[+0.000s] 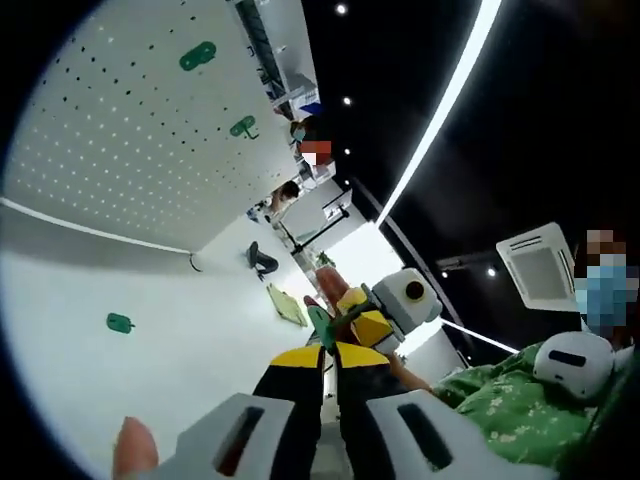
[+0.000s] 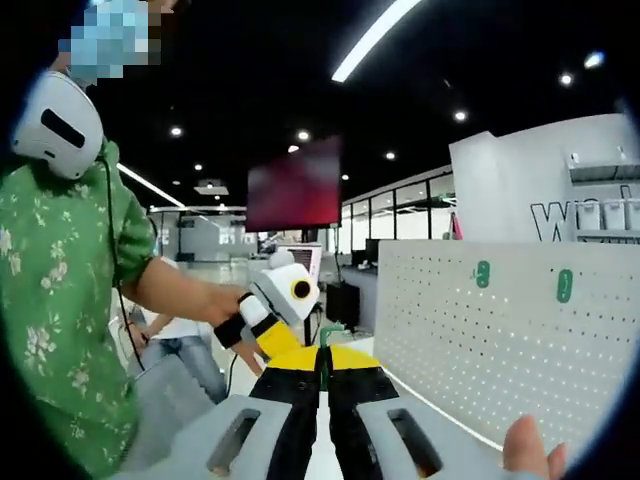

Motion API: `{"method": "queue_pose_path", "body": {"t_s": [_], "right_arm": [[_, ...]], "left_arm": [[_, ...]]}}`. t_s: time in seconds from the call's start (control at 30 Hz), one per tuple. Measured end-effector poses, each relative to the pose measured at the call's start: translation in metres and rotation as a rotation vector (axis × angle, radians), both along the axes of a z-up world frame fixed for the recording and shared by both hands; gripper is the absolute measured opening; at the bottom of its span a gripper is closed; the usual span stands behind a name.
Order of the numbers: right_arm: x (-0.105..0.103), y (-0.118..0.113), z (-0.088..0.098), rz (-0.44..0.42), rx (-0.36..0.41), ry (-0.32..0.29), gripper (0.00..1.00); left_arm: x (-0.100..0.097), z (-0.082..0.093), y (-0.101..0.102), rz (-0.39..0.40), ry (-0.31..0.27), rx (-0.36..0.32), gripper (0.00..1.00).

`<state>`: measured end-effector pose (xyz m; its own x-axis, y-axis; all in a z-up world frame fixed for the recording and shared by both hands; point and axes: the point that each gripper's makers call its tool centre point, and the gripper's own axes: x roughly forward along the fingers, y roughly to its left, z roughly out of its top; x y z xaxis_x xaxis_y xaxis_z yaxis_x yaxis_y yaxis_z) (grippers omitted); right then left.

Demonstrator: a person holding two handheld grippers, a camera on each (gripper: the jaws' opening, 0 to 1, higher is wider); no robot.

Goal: Insert the hook assembly into the mounting plate slot until the hook locks in place.

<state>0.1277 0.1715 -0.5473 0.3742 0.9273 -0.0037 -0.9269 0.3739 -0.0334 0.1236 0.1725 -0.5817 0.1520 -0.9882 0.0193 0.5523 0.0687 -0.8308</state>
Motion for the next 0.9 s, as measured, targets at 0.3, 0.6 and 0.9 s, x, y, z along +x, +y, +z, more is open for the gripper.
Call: {"method": "queue_pose_path", "body": {"t_s": [0.3,0.6,0.9], "right_arm": [[-0.003,0.001,0.002,0.010,0.002,-0.014,0.00],[-0.002,0.002,-0.006,-0.003,-0.026,0.061,0.02],[0.009,-0.002,-0.021,-0.064,-0.076,0.141,0.01]], "left_arm": [[-0.005,0.004,-0.004,-0.028,0.040,-0.054,0.06],[0.009,0.000,0.003,0.077,0.009,-0.036,0.02],[0.021,-0.005,0.008,0.198,-0.065,0.035,0.01]]}}
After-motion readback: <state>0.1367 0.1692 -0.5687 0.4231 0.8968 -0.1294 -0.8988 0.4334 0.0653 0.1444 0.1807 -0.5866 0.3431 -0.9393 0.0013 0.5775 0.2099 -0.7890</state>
